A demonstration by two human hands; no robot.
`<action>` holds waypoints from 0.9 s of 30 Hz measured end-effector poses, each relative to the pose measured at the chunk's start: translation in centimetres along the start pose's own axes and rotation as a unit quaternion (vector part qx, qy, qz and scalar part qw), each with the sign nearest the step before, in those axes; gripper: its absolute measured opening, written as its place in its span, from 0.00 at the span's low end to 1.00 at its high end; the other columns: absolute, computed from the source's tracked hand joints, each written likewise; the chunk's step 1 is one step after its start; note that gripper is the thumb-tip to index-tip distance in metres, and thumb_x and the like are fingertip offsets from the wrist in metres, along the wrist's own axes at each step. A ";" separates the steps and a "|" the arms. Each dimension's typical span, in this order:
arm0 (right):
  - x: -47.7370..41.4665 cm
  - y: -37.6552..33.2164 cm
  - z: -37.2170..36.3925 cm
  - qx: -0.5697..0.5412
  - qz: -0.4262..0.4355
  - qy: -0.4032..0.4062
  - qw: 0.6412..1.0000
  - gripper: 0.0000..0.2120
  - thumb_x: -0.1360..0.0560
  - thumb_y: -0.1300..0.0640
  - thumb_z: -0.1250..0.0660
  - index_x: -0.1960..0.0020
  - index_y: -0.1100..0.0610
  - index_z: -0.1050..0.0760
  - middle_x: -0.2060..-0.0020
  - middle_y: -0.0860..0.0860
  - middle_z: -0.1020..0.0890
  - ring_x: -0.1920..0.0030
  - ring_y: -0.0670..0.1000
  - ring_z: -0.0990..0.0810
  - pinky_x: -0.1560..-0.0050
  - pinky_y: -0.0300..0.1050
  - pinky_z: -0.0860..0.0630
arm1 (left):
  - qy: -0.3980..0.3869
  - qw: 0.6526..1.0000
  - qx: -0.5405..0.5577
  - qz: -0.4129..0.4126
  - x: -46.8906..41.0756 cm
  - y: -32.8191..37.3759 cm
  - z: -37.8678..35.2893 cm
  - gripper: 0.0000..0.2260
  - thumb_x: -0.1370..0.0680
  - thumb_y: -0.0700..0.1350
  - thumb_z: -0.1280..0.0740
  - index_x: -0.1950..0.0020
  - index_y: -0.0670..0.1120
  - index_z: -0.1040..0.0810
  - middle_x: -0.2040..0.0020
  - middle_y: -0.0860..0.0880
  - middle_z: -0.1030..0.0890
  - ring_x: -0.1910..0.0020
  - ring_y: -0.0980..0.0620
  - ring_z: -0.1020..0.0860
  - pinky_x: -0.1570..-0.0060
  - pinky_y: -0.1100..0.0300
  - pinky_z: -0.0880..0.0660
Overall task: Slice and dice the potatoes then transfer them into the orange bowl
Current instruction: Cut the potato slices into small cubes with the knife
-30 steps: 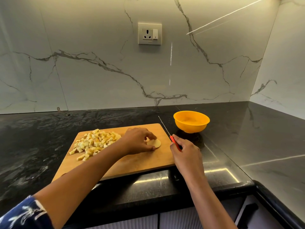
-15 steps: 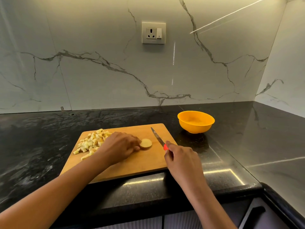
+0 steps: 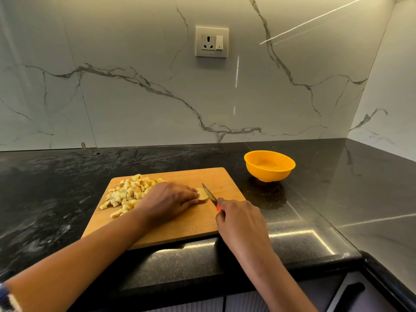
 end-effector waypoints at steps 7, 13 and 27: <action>-0.5 0.1 -0.3 0.014 0.031 -0.015 0.999 0.17 0.19 0.53 0.45 0.32 0.50 0.29 0.50 0.49 0.18 0.52 0.50 0.21 0.55 0.43 0.25 | -0.001 1.000 0.029 0.010 -0.4 -0.1 -0.2 0.11 0.22 0.47 0.35 0.42 0.48 0.20 0.45 0.51 0.18 0.47 0.54 0.20 0.47 0.61 0.23; -1.9 -1.0 -1.7 0.058 0.042 -0.085 0.994 0.14 0.18 0.55 0.44 0.35 0.54 0.28 0.47 0.53 0.21 0.47 0.54 0.23 0.58 0.43 0.34 | 0.014 0.999 0.029 0.017 -0.5 0.0 -0.1 0.11 0.22 0.47 0.34 0.42 0.47 0.20 0.46 0.51 0.17 0.49 0.54 0.19 0.47 0.59 0.22; 0.3 -0.1 -0.1 0.021 0.025 -0.006 0.999 0.21 0.17 0.53 0.48 0.25 0.49 0.39 0.49 0.49 0.19 0.51 0.50 0.21 0.61 0.41 0.33 | 0.040 0.997 0.056 0.020 -0.1 -0.1 0.2 0.10 0.23 0.46 0.34 0.43 0.48 0.19 0.48 0.51 0.17 0.51 0.57 0.19 0.50 0.62 0.21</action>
Point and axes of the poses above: each hand's wrist, its own x-axis away from the middle knuckle, its own z-axis out of the back of the hand, y = z × x, the point moved 8 cm from there along -x, towards the middle knuckle
